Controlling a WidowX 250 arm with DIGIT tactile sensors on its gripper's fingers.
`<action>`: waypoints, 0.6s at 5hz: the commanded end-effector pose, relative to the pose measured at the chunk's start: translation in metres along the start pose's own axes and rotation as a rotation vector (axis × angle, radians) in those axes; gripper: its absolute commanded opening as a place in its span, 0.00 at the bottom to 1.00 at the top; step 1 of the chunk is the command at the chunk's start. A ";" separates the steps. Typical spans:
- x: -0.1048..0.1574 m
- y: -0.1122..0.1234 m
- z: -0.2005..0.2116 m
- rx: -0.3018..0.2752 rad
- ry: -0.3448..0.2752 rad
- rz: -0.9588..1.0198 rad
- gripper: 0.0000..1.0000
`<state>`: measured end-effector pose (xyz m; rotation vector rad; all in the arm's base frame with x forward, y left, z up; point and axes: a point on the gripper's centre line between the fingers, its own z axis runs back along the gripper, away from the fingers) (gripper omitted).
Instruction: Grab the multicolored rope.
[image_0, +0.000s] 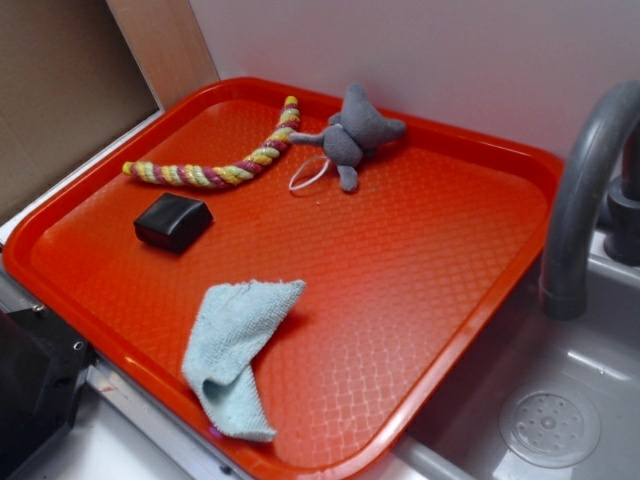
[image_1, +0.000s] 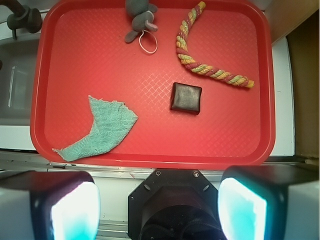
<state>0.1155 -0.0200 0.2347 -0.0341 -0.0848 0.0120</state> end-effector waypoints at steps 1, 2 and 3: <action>0.000 0.000 0.000 0.000 0.000 0.000 1.00; 0.030 0.010 -0.022 0.057 -0.075 0.021 1.00; 0.056 0.019 -0.040 0.086 -0.120 0.026 1.00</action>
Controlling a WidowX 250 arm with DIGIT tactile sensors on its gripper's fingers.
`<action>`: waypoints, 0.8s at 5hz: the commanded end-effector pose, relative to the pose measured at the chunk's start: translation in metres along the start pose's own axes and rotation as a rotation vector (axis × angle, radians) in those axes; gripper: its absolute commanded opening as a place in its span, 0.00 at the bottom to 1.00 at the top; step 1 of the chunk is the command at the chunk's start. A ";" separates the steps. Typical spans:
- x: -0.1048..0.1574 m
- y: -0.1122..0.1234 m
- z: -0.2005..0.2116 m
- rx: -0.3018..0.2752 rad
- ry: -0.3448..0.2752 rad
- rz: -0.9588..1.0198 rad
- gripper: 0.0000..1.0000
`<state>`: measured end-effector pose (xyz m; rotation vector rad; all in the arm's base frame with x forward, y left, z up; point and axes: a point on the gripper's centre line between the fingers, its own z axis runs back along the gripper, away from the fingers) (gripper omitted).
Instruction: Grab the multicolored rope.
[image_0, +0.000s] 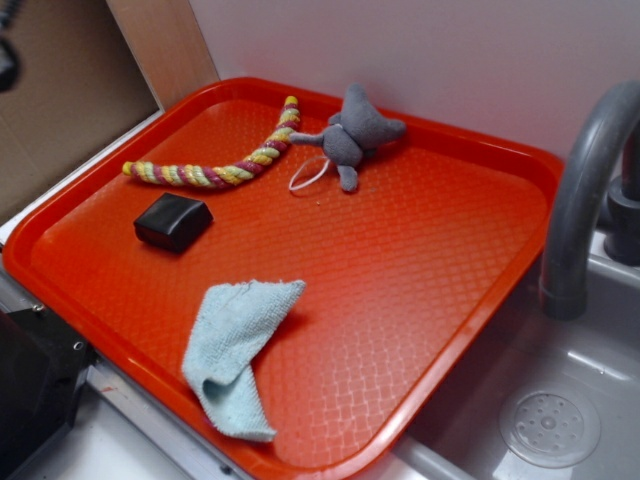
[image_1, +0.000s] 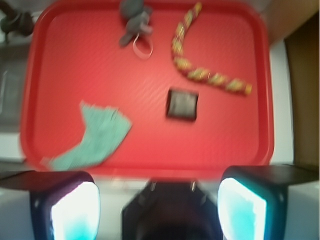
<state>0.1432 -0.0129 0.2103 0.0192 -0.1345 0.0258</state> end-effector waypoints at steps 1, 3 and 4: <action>0.052 0.021 -0.039 0.009 -0.087 -0.026 1.00; 0.083 0.042 -0.083 0.017 -0.127 -0.136 1.00; 0.094 0.044 -0.105 -0.024 -0.121 -0.193 1.00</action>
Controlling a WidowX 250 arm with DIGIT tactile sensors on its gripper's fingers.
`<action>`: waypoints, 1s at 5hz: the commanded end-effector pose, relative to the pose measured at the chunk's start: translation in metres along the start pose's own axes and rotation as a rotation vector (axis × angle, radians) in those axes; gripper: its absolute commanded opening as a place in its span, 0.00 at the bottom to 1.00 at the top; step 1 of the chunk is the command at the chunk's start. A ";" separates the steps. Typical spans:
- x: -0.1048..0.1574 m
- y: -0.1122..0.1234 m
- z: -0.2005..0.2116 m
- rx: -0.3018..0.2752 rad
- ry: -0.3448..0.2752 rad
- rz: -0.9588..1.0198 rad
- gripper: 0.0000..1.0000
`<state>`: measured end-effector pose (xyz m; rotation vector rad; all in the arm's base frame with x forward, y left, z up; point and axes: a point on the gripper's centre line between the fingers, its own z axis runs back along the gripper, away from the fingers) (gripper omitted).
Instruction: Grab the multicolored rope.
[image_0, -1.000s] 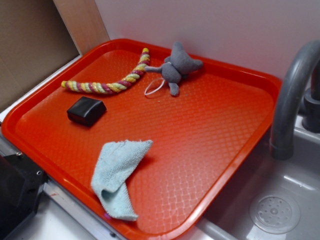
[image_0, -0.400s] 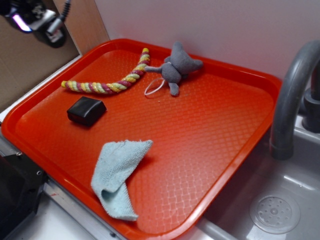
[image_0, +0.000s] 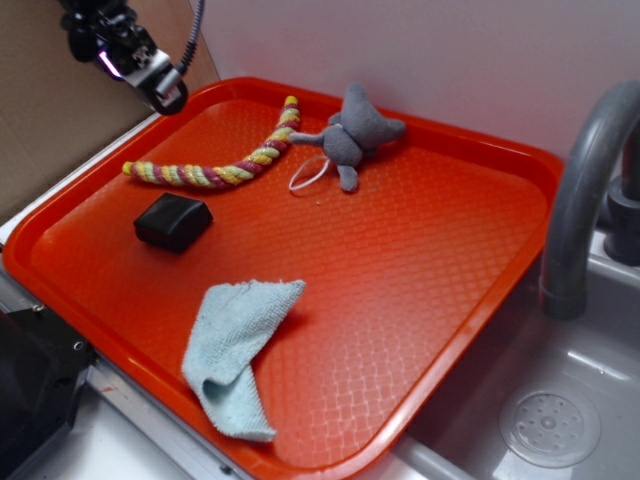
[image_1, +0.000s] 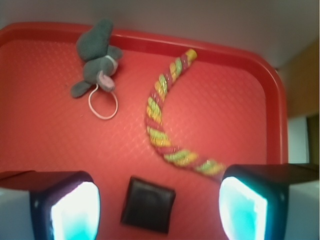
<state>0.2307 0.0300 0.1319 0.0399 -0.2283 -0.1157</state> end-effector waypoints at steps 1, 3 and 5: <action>0.023 0.004 -0.043 -0.020 -0.012 -0.079 1.00; 0.019 -0.008 -0.091 -0.014 0.065 -0.139 1.00; 0.010 -0.009 -0.123 0.002 0.136 -0.164 1.00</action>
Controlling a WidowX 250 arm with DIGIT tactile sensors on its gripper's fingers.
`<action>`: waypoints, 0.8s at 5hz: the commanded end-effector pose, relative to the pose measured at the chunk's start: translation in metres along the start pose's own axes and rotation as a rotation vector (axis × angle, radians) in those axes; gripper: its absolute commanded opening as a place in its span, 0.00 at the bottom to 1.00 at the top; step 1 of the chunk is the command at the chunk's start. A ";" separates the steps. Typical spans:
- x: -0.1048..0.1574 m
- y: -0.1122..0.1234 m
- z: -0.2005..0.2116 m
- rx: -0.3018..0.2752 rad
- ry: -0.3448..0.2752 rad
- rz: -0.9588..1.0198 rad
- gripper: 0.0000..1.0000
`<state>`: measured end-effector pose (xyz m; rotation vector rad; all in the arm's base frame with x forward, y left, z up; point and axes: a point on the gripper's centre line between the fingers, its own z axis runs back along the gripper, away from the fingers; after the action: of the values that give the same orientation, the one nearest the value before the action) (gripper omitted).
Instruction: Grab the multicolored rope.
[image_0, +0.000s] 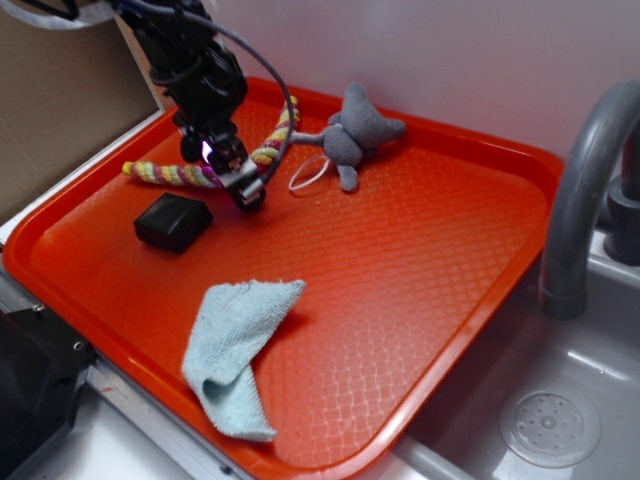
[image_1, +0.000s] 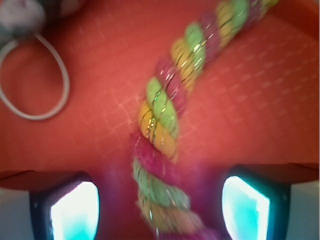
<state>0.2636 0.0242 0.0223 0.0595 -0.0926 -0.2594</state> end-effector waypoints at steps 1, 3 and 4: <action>0.000 -0.001 -0.018 -0.030 0.025 -0.037 0.00; -0.003 0.002 -0.019 0.001 0.034 -0.025 0.00; -0.006 0.008 -0.004 0.024 0.021 -0.015 0.00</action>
<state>0.2639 0.0323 0.0179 0.0832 -0.0741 -0.2634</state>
